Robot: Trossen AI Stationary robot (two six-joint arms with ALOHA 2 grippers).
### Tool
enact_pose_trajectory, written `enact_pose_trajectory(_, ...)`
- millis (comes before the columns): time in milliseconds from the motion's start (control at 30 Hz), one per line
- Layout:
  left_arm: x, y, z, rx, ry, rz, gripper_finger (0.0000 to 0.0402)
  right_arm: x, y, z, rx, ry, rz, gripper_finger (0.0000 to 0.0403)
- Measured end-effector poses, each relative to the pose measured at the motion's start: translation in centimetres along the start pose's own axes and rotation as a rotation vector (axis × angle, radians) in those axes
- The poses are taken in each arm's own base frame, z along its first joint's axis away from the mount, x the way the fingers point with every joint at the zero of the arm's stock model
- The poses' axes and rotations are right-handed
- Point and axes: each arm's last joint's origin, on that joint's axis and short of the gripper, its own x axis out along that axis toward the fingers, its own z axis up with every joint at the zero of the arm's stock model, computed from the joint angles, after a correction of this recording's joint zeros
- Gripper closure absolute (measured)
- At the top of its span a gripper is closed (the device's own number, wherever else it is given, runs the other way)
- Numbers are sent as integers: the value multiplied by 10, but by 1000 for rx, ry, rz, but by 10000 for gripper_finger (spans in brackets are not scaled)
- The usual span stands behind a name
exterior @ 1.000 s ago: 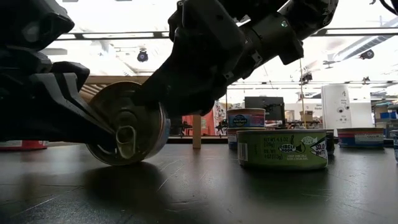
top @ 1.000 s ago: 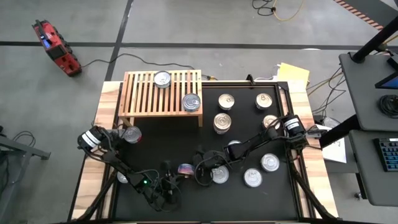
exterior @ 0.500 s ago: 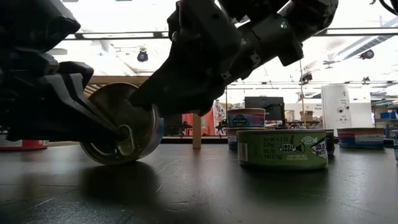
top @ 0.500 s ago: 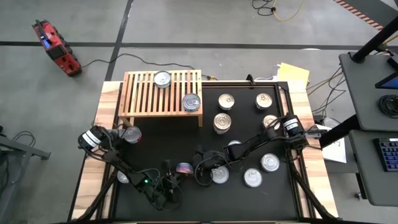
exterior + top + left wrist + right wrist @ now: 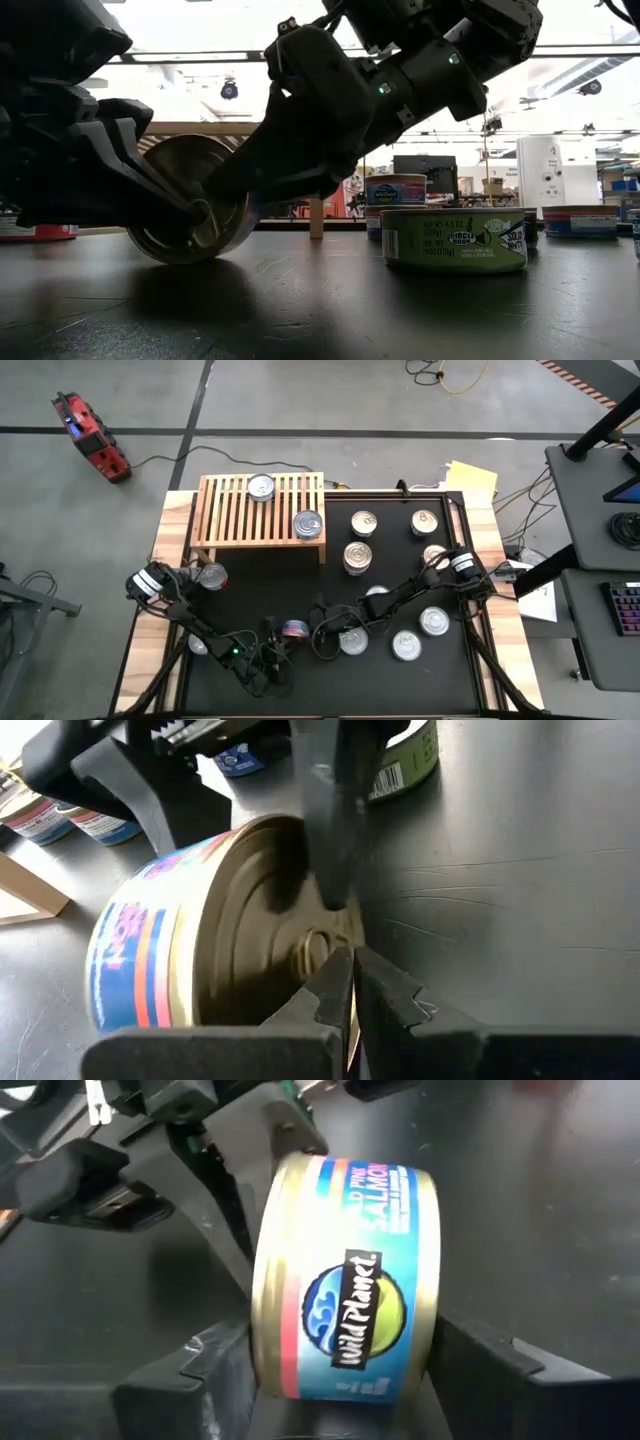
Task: Stack canned seafood by type on shelf
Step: Put the blue pink tuna can on the shelf
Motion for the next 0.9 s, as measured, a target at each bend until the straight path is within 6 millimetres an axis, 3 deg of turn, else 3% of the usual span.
enact_pose_trajectory(133,0,0,0,-1,0,0,401,0,0,0,-10,-2,-7,211)
enact_pose_trajectory(433,-6,-2,10,11,-21,-17,402,-6,0,4,-8,28,-12,211)
enact_pose_trajectory(700,-28,9,44,135,-57,-9,401,-47,-5,38,-2,99,-44,211)
enact_pose_trajectory(900,-52,29,75,255,-149,57,401,-86,-17,47,14,56,-60,211)
